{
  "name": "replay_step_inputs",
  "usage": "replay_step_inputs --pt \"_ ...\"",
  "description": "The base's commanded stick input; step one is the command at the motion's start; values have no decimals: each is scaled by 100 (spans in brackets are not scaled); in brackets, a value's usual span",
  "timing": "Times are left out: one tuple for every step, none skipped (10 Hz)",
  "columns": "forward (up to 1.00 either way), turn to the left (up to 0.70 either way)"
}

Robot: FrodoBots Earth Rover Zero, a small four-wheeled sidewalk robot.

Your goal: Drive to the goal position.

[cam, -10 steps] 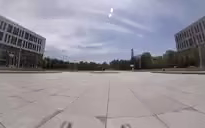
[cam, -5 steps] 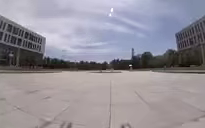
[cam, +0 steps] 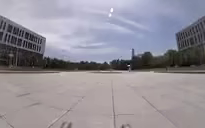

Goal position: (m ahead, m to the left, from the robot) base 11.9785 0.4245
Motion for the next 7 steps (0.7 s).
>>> replay_step_inputs --pt "70 0" --pt "70 0" --pt "70 0" --pt "70 0" --pt "70 0" --pt "70 0" --pt "70 0"
